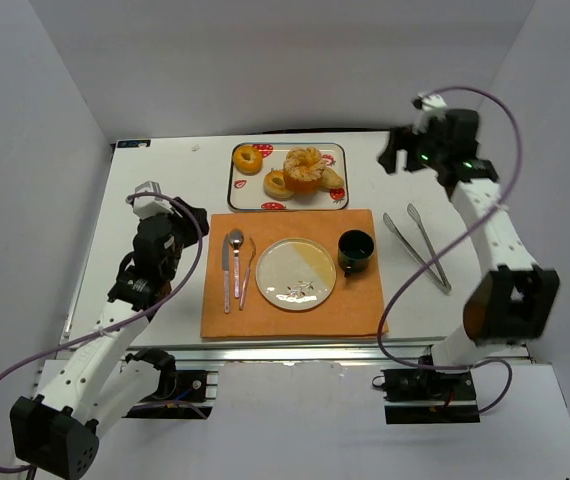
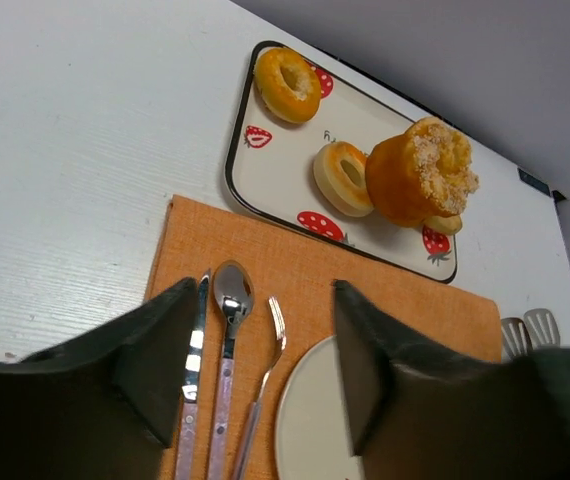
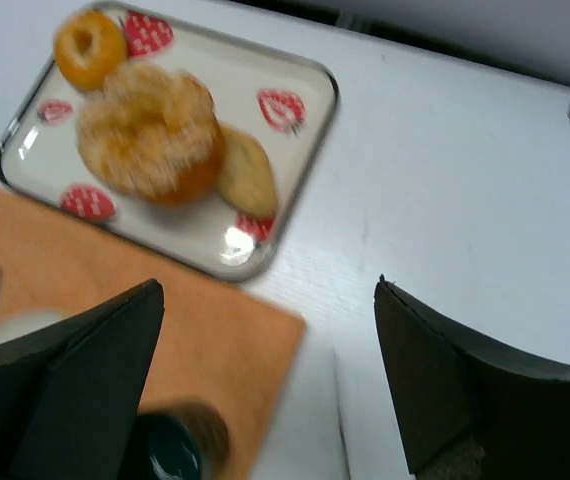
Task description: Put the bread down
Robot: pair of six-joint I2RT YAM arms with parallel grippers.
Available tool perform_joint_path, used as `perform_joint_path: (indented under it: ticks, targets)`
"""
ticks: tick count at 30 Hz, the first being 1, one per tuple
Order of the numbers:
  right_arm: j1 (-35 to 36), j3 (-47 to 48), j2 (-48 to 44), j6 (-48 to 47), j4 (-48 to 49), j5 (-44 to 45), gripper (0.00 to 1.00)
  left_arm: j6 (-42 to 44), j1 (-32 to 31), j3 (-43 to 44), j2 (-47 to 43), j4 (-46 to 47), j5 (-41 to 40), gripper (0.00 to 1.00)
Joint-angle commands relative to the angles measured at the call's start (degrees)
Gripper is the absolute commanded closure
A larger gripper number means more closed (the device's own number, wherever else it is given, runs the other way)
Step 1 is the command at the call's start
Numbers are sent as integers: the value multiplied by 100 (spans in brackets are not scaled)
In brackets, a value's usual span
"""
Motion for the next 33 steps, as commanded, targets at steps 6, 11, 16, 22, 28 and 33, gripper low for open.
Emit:
perform_joint_path:
  ticks: [6, 11, 16, 22, 28, 33]
  targets:
    - [-1777, -2729, -2293, -3882, -1587, -2432, 100, 25, 17, 93, 169, 519, 504, 100]
    - [-1733, -4012, -3121, -3119, -1046, -961, 18, -159, 17, -5, 379, 521, 795, 58]
    - [-1593, -4655, -2763, -2111, 78, 643, 11, -212, 17, -118, 521, 494, 1191, 18]
    - [-1382, -4304, -1699, -1933, 265, 1199, 11, -116, 17, -137, 477, 345, 1270, 17]
    - [-1355, -3769, -803, -2917, 21, 664, 11, -133, 17, -180, 311, 239, 1139, 17]
    - [-1364, -3435, -188, -3085, -14, 733, 11, -256, 17, -303, 38, 126, 1024, 17]
